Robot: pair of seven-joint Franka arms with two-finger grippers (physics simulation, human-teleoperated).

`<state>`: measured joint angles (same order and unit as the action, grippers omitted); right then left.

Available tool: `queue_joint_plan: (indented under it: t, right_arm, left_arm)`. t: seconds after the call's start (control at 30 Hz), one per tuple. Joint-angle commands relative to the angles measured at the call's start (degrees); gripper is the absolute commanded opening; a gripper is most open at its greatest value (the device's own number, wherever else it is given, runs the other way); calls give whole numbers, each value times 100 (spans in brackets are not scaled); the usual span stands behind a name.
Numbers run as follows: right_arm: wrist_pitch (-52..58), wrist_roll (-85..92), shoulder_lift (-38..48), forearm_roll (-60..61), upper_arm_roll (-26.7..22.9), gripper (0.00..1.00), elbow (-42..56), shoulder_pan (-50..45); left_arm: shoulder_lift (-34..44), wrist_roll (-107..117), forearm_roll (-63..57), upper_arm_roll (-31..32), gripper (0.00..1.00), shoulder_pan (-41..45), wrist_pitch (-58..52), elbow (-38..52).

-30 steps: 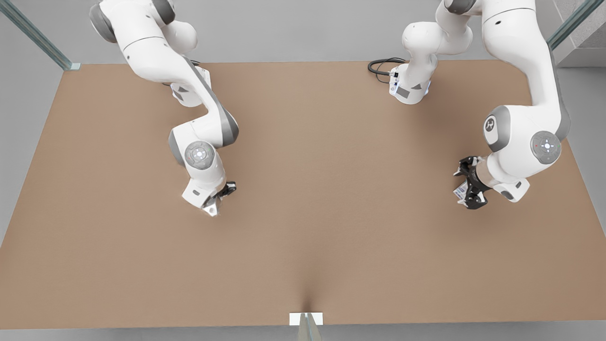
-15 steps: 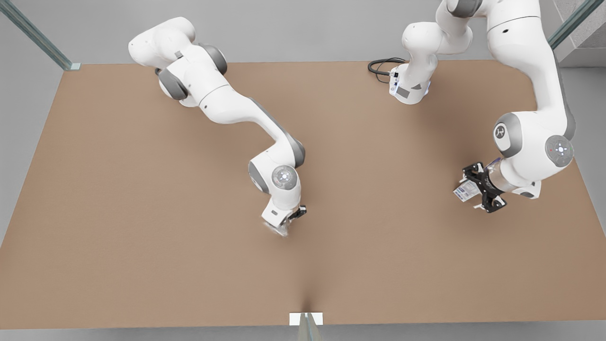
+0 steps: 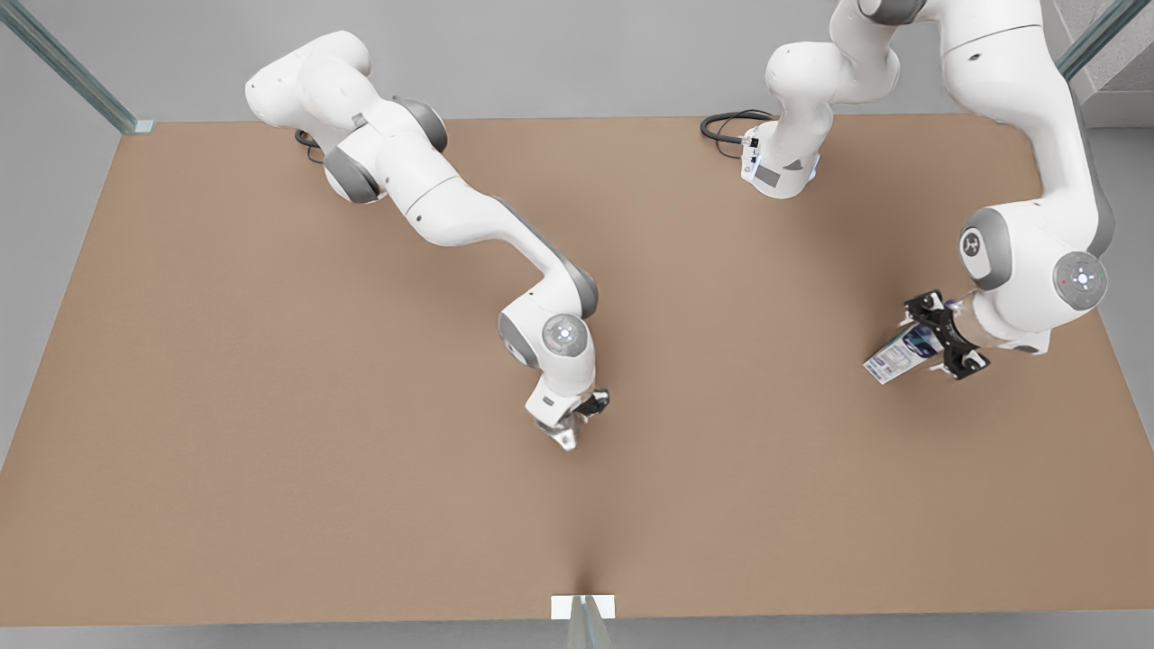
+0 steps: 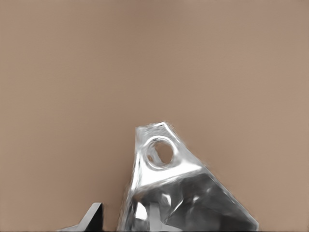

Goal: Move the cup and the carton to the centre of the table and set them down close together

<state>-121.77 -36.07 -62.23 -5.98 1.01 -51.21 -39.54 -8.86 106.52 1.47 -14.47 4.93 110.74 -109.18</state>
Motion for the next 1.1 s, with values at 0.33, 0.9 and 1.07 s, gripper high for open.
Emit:
queue_joint_plan:
  t: [0.33, 0.9, 1.07]
  right_arm:
    - [57, 48, 97, 299, 49, 100, -3, -36]
    - [3494, 3352, 5600, 97, 637, 100, -3281, 4631]
    - [3450, 3273, 5564, -70, 629, 100, -3281, 4402]
  left_arm:
    - [-2, 0, -120, -338, 100, 8, -158, -218]
    - [-414, -237, -15, -338, 100, -142, 615, -508]
    - [-643, -422, 82, -338, 93, -151, 940, -587]
